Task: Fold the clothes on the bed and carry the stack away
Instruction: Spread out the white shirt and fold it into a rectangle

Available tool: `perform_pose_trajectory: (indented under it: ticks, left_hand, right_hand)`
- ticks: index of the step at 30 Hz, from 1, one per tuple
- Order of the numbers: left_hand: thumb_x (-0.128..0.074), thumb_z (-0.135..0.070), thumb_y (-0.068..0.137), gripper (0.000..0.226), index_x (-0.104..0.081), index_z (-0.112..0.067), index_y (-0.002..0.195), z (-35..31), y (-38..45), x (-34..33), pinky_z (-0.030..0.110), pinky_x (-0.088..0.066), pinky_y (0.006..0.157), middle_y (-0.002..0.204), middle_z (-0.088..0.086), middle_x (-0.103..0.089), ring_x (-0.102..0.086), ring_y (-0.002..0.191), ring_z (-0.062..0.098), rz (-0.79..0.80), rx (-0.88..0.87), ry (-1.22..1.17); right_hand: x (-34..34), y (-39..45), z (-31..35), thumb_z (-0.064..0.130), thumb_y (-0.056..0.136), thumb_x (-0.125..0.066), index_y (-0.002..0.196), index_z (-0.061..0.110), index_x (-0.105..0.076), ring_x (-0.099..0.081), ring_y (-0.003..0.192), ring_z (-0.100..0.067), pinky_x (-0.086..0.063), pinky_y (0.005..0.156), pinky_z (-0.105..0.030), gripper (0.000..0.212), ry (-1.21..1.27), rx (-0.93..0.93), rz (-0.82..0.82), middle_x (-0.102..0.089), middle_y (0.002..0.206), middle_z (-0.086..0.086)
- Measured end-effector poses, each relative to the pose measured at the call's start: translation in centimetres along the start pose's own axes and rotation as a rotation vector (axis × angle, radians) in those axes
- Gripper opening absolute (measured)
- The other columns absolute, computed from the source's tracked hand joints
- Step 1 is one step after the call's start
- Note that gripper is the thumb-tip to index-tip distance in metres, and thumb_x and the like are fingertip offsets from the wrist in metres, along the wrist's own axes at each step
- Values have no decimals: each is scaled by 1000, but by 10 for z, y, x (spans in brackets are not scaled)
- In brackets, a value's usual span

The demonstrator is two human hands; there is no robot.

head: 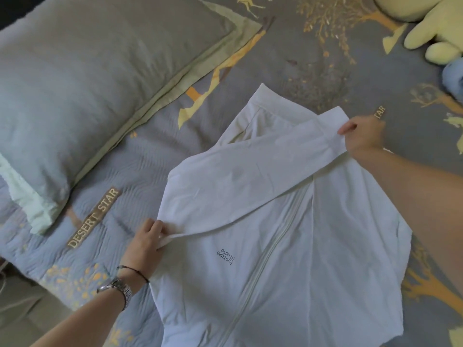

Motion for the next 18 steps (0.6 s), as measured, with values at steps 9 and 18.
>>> perform_pose_trajectory:
  ticks: [9,18]
  left_hand:
    - [-64,4,56,58,-44,-28,99,-33,-15,-21,27,-50,55,94,-2,-52,-55,81,19,129,-252,49]
    - [-47,3,72,57,-47,-20,125,-40,-32,-44,33,-55,51,112,2,-51,-61,93,23,219,-384,84]
  right_hand:
    - [-55,24,12,5,86,-56,126,-10,-46,-43,122,-42,-36,104,-41,43,-240,55,250,-37,136,-25]
    - [-90,8,-6,41,88,-59,148,9,-17,14,144,-34,-14,116,-48,79,-369,29,400,18,157,-6]
Point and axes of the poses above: each hand's wrist, its own y-axis towards the middle knuckle, its own x-axis out of the back of the hand, z = x × y, the point moved 10 cm from there along y, towards the middle knuckle
